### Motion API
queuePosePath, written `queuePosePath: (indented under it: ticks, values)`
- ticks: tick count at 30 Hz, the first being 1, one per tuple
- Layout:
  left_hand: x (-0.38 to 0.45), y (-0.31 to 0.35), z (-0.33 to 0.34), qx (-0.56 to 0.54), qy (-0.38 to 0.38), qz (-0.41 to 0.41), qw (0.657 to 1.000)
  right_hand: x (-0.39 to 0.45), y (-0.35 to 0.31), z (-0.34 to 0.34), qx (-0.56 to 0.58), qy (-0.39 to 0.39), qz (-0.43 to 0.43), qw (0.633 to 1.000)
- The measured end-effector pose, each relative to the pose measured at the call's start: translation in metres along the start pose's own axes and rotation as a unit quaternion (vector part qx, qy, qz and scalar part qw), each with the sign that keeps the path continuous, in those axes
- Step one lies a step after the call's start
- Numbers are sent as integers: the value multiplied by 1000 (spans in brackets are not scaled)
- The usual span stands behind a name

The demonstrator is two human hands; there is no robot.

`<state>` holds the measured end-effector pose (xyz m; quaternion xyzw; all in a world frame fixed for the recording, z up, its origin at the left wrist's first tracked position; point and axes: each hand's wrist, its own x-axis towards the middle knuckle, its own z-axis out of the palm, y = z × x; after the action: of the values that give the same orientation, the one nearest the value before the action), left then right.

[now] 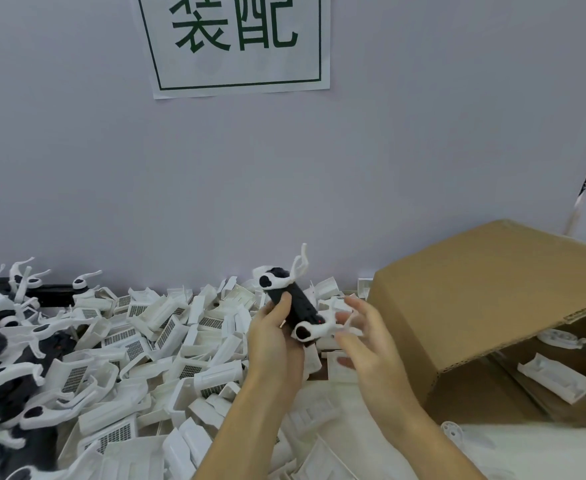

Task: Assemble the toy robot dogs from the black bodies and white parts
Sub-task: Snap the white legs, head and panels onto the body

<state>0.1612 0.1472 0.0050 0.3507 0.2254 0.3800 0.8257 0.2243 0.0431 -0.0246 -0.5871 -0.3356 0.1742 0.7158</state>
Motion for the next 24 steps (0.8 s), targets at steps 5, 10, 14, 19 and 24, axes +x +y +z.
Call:
queuePosePath:
  ticks: [5,10,14,19,24]
  values:
    - [7,-1,-4,44,36,45,997,-5,-2,3,-154,61,-172,971]
    - [4,-8,-3,149,16,62,987,-3,0,3,-327,-2,-204,923]
    - [3,-10,-3,213,-2,83,973,1,5,-2,-313,20,-169,934]
    - [4,-9,-3,218,-42,50,974,3,2,-3,-120,23,-61,991]
    - [7,-10,-6,208,-11,16,978,3,0,-8,-128,-44,-26,991]
